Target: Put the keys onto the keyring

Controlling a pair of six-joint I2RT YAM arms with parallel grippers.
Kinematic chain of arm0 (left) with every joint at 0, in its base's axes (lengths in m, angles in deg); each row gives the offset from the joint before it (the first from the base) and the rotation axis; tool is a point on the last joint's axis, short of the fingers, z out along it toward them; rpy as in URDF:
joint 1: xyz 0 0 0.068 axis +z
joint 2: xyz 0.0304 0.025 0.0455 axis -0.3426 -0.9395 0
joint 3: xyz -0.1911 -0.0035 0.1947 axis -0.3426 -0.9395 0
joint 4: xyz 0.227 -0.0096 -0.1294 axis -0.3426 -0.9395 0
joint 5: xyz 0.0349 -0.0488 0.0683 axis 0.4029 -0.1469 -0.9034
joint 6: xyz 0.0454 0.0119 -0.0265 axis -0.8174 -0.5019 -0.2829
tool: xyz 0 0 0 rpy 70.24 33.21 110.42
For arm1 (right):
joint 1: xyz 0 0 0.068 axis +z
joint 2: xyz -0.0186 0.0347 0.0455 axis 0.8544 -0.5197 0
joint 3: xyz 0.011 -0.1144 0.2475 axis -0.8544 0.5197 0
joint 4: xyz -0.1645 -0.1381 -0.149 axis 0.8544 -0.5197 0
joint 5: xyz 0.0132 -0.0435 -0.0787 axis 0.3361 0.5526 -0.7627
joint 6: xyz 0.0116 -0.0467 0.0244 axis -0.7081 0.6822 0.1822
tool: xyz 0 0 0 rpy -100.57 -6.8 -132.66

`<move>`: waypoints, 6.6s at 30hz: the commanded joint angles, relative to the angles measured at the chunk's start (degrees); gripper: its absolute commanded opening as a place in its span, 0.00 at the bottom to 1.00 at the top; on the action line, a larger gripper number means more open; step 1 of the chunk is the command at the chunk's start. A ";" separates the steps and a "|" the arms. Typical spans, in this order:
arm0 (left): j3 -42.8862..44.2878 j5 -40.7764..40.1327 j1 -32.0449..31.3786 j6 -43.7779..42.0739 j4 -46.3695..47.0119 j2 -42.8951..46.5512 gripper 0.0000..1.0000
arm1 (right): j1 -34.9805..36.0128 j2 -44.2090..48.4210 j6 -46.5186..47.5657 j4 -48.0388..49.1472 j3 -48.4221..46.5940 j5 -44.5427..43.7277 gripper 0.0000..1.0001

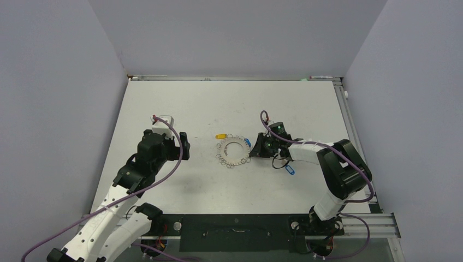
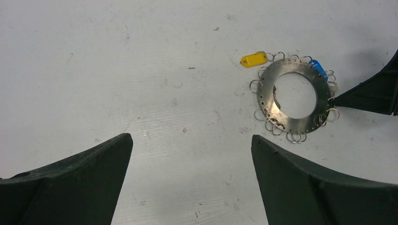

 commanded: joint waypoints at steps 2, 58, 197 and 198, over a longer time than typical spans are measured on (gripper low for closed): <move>2.37 0.83 0.55 -0.29 2.86 0.25 0.96 | -0.25 3.95 3.38 0.56 -0.64 -0.24 0.05; 8.42 41.59 1.34 -5.27 19.81 13.72 0.82 | 9.77 34.82 24.08 15.51 -13.43 21.98 0.05; -12.61 2.19 21.03 42.33 -9.06 1.79 0.66 | 36.32 -15.98 -0.46 4.11 -25.96 -3.42 0.44; -13.13 1.85 21.03 42.76 -8.97 2.40 0.66 | 36.32 -16.32 -0.91 4.63 -25.30 -3.02 0.43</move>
